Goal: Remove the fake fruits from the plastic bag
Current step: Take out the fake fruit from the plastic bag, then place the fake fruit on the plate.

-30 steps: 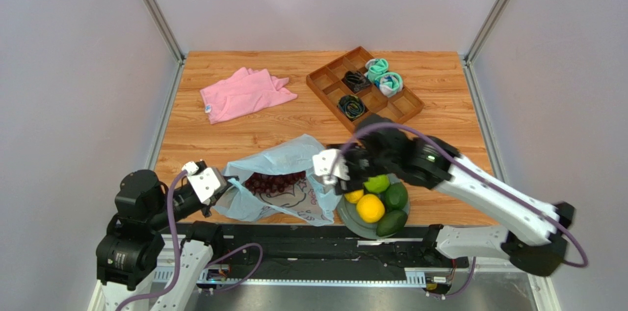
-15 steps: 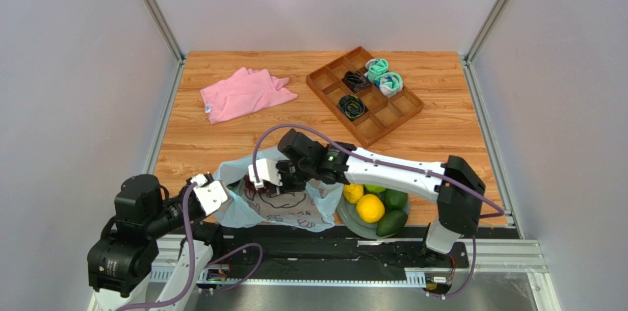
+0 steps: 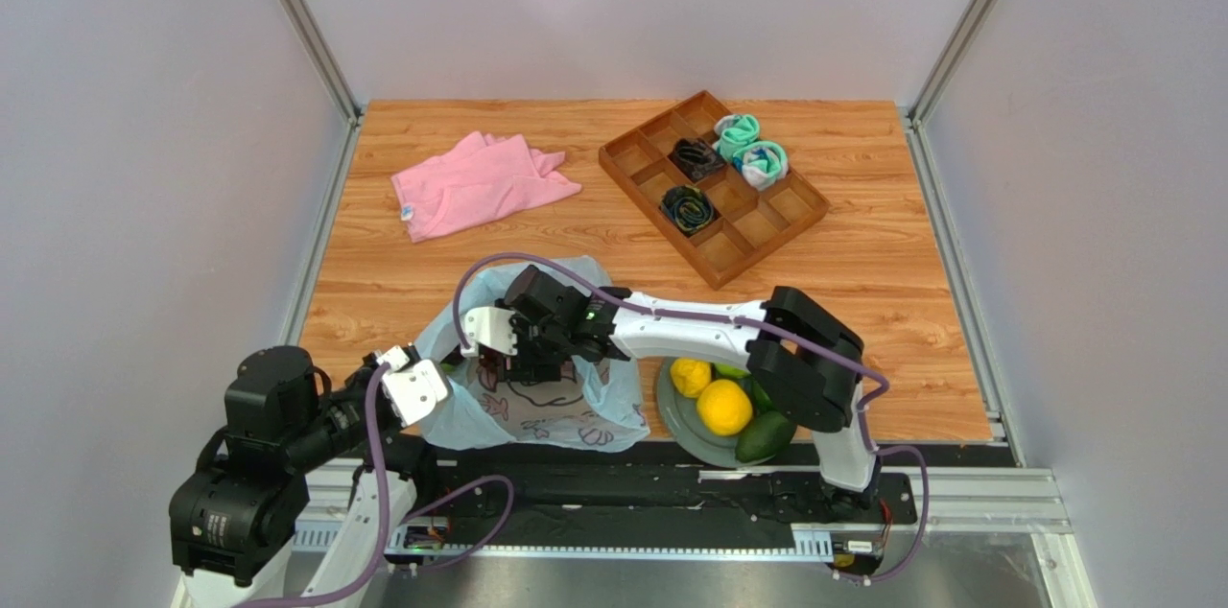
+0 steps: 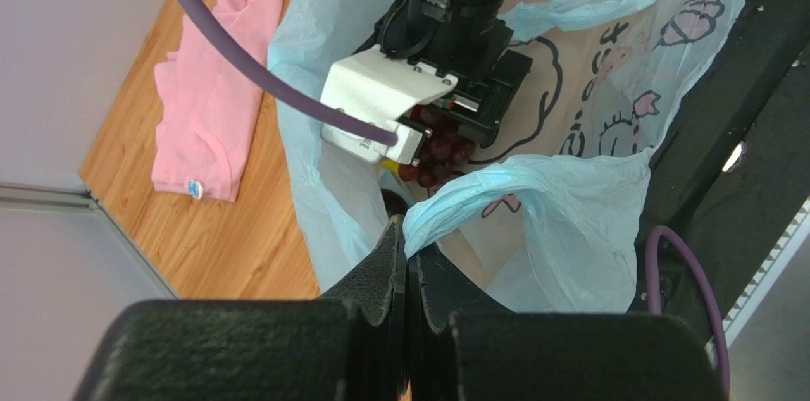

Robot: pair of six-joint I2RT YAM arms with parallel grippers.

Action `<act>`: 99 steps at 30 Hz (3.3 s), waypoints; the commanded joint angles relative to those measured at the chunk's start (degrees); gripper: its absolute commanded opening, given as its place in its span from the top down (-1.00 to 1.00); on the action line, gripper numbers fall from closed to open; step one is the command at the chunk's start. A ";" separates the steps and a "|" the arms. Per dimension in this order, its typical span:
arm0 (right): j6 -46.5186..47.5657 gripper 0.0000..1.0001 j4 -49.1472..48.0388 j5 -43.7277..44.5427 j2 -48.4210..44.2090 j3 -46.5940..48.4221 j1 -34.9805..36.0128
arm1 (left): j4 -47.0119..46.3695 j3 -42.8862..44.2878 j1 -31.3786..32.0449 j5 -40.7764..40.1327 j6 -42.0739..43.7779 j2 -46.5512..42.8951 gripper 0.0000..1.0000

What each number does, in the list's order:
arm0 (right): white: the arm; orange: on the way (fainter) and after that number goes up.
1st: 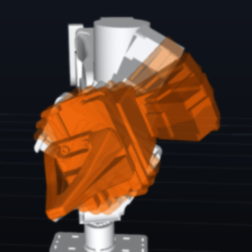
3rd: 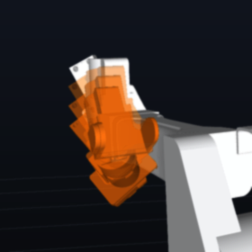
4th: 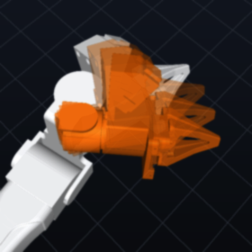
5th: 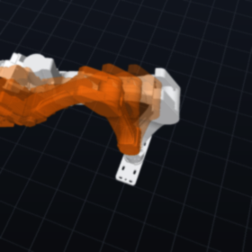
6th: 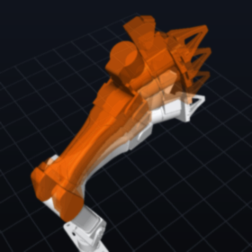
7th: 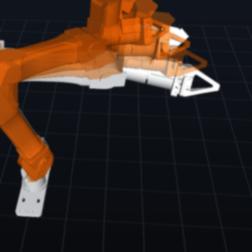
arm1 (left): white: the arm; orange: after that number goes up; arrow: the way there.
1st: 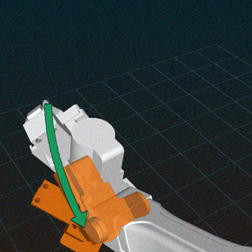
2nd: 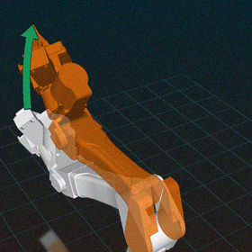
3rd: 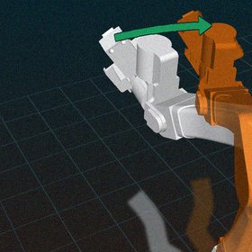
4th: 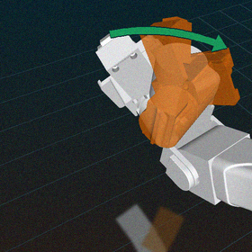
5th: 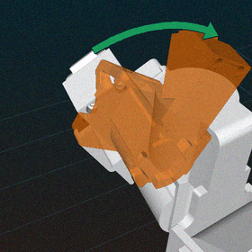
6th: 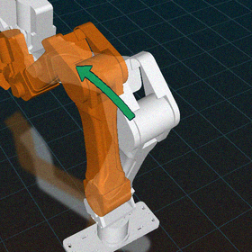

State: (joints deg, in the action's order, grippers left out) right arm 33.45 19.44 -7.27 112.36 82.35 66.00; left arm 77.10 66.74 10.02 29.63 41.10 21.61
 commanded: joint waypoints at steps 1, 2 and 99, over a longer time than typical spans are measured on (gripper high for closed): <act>2.84 -0.26 -1.61 1.56 2.52 3.26 0.54 | 1.91 -1.00 -0.27 0.17 1.61 -0.51 1.00; 3.37 -0.02 -0.73 0.95 2.34 3.35 0.54 | 1.83 -1.52 -0.27 0.17 1.61 -0.69 1.00; 6.98 1.00 50.09 2.17 -51.80 -12.91 -20.65 | -19.09 -18.05 -0.27 -1.76 0.21 0.90 1.00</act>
State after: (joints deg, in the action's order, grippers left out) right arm 41.19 75.24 -3.66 58.70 68.40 45.65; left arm 58.00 47.79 10.02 27.14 42.06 23.29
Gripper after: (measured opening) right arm 0.022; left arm 0.008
